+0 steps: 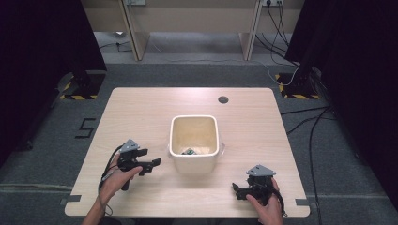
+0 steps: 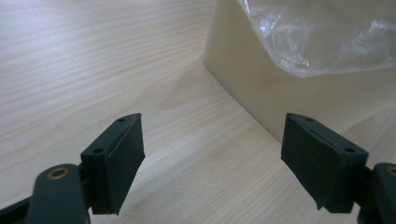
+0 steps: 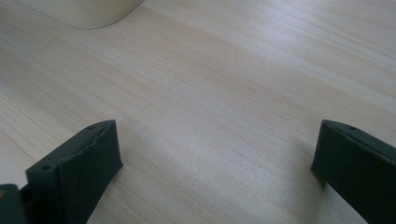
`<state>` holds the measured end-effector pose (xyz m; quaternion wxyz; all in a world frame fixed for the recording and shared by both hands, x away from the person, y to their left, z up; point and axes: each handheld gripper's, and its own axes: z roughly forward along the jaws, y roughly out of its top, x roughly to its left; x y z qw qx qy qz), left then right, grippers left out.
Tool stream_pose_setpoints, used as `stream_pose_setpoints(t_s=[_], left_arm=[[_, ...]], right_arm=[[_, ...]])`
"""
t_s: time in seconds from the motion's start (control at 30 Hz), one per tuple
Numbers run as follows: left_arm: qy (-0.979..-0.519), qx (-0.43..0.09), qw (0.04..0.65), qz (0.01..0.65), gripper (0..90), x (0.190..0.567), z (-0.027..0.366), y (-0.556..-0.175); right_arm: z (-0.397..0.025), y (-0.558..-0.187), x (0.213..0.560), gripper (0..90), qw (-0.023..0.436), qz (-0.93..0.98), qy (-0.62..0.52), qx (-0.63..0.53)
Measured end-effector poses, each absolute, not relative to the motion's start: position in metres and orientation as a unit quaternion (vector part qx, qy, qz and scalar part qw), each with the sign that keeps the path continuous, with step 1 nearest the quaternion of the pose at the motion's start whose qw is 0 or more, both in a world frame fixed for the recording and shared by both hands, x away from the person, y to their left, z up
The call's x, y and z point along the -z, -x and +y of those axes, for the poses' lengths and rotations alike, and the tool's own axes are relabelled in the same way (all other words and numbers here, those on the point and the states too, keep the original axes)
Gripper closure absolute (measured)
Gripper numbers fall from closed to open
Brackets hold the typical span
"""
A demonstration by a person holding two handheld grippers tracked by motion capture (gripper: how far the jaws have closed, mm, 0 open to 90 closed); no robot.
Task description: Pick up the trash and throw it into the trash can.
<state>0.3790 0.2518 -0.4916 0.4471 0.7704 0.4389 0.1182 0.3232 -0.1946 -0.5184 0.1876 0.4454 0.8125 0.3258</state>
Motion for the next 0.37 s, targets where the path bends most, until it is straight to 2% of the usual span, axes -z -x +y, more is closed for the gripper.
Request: stream_pose_setpoints(t_s=[0.37], left_arm=[[-0.774,-0.112,0.438,0.444,20.6,0.5024,0.2507,-0.3761]], right_arm=[[-0.1945,-0.3232,0.5187,1.1,0.188,0.813,-0.443,-0.327]])
